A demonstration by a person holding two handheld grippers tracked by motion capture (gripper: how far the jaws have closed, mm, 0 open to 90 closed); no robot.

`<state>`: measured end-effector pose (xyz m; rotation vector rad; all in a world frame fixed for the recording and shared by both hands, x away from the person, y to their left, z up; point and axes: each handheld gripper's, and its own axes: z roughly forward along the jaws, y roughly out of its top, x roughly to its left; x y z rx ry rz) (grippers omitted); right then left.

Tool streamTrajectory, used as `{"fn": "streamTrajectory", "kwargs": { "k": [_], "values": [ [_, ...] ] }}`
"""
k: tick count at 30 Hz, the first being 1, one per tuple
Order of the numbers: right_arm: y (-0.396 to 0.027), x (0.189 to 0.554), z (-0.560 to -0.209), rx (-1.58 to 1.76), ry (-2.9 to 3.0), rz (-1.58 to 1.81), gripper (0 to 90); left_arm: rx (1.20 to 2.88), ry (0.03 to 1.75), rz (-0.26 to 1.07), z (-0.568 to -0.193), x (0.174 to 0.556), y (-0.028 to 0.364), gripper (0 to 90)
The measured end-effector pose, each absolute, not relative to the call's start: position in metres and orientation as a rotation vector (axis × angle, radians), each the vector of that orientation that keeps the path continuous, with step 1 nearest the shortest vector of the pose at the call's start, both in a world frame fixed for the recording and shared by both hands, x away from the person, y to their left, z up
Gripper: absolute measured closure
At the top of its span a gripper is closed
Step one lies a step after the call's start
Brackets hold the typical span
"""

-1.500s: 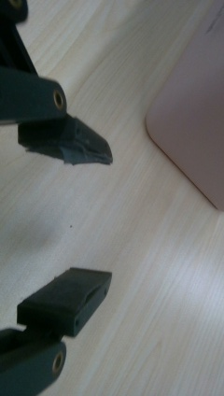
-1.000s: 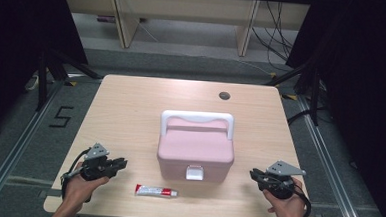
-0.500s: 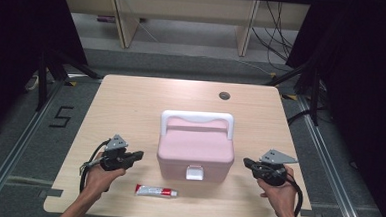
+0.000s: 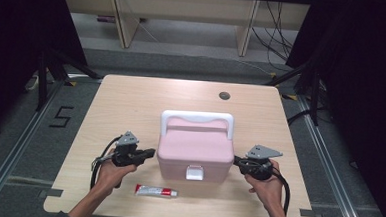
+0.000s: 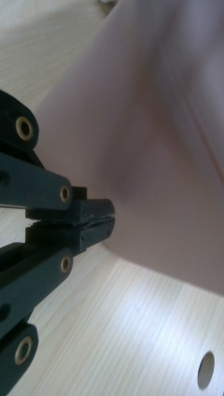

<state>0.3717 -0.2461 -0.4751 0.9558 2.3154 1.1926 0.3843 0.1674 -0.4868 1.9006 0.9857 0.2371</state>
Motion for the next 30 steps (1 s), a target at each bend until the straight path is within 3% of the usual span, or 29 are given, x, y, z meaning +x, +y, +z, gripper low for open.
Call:
{"fn": "streamTrajectory", "kwargs": {
  "k": [11,30],
  "values": [
    [-0.244,0.374,-0.476,1.017,2.339,1.251,90.0,1.871,0.997,0.143,-0.485,0.384,0.157,89.8],
    [-0.234,0.407,-0.476,1.052,2.327,1.260,90.0,1.859,1.054,0.220,-0.483,0.415,0.158,89.8]
  ]
}}
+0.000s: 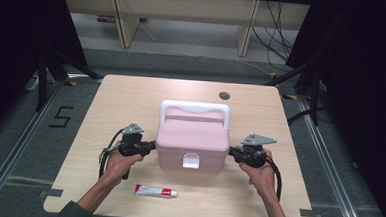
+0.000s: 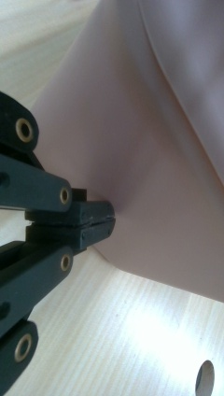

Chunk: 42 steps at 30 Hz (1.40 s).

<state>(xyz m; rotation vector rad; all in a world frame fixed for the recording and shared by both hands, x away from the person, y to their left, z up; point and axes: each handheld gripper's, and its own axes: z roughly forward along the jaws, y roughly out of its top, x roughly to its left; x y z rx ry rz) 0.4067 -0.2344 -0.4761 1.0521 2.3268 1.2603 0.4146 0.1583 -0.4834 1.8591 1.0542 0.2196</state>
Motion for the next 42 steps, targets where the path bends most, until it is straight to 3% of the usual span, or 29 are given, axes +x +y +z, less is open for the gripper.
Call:
{"fn": "streamTrajectory", "kwargs": {
  "k": [17,20,29,42],
  "values": [
    [-0.233,0.415,-0.478,1.066,2.317,1.276,90.0,1.867,1.048,0.256,-0.483,0.420,0.158,89.6],
    [-0.234,0.415,-0.477,1.060,2.312,1.241,86.6,1.892,1.039,0.308,-0.482,0.418,0.158,82.5],
    [-0.246,0.407,-0.472,1.058,2.306,1.165,80.4,1.913,1.029,0.283,-0.480,0.416,0.168,71.9],
    [-0.237,0.364,-0.456,0.992,2.459,1.120,61.5,2.007,1.010,0.305,-0.470,0.395,0.189,51.5]
  ]
}}
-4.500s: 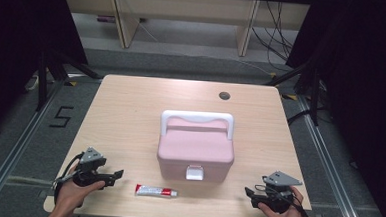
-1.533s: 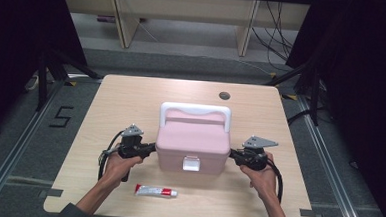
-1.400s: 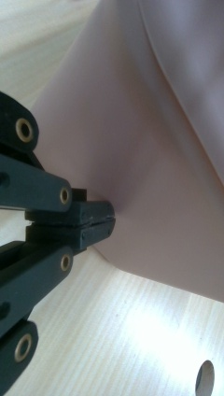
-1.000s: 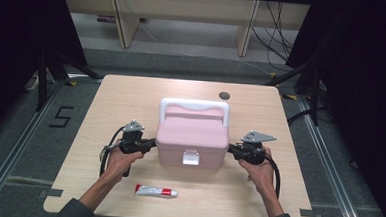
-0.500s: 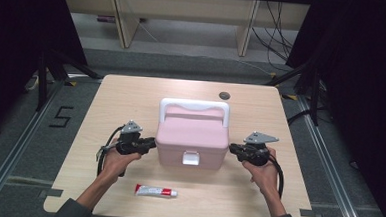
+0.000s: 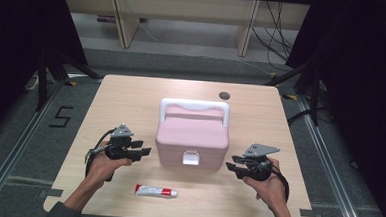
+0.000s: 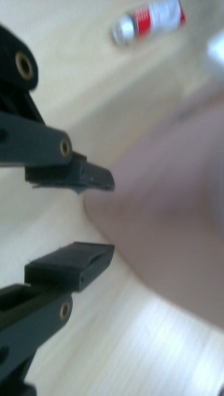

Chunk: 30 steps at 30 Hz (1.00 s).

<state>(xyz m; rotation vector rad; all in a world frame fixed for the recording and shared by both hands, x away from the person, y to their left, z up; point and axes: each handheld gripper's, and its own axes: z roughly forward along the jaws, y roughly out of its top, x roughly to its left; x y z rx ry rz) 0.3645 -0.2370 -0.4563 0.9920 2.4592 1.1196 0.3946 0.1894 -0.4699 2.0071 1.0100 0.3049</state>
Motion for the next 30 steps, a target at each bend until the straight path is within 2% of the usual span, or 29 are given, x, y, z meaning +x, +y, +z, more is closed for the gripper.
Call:
{"fn": "streamTrajectory", "kwargs": {
  "k": [2,10,15,23,26,30],
  "values": [
    [-0.229,0.352,-0.452,0.947,2.519,1.142,58.0,2.013,1.011,0.299,-0.469,0.392,0.190,45.5],
    [-0.193,0.326,-0.442,0.738,2.621,1.100,50.6,2.066,0.950,0.275,-0.466,0.372,0.188,38.0],
    [-0.176,0.323,-0.440,0.656,2.644,1.071,48.3,2.056,0.957,0.277,-0.465,0.362,0.194,35.7],
    [-0.144,0.320,-0.442,0.546,2.714,1.020,45.5,2.102,0.975,0.354,-0.474,0.349,0.210,33.5],
    [-0.129,0.321,-0.443,0.480,2.744,0.981,45.0,2.101,0.997,0.379,-0.478,0.346,0.216,26.6],
    [-0.121,0.321,-0.445,0.450,2.761,0.966,44.6,2.081,1.039,0.403,-0.483,0.343,0.220,23.1]
  ]
}}
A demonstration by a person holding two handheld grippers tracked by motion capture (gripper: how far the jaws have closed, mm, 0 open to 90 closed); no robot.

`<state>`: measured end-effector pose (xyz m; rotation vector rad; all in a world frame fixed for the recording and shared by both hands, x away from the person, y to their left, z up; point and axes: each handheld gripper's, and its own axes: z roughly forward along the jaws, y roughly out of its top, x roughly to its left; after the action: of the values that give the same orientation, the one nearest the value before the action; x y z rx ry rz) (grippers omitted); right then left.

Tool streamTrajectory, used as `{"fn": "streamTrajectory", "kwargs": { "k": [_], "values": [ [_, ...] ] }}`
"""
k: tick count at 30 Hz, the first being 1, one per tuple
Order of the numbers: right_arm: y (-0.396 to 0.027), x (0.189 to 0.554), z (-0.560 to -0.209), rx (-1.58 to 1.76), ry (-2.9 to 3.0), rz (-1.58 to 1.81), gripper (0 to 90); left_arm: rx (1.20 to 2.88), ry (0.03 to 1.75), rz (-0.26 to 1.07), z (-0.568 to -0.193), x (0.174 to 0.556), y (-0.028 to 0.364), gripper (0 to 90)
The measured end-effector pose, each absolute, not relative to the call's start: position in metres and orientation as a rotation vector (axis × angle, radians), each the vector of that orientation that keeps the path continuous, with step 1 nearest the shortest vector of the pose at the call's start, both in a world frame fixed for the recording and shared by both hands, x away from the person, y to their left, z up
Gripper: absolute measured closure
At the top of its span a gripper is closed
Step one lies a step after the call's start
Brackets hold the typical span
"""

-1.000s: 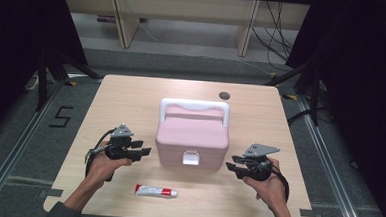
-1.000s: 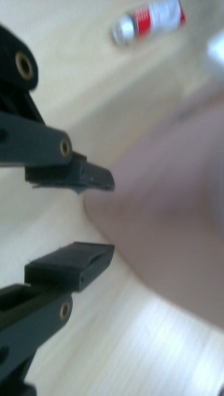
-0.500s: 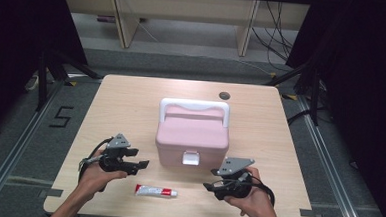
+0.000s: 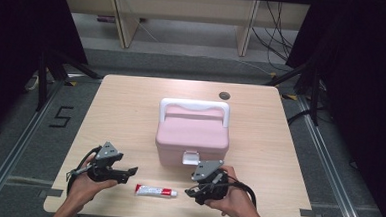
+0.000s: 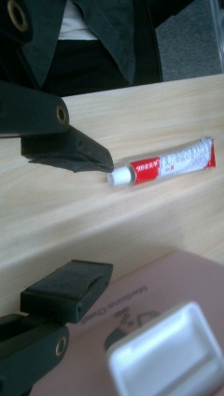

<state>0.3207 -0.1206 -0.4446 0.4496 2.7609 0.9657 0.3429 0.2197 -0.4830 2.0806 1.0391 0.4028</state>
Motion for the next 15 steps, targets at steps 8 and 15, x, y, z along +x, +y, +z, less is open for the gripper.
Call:
{"fn": "streamTrajectory", "kwargs": {
  "k": [8,15],
  "values": [
    [-0.084,0.320,-0.449,0.347,2.839,0.885,44.2,2.077,1.045,0.384,-0.488,0.343,0.226,20.5],
    [-0.054,0.321,-0.455,0.235,2.887,0.802,44.3,2.086,1.059,0.374,-0.492,0.344,0.228,19.1]
  ]
}}
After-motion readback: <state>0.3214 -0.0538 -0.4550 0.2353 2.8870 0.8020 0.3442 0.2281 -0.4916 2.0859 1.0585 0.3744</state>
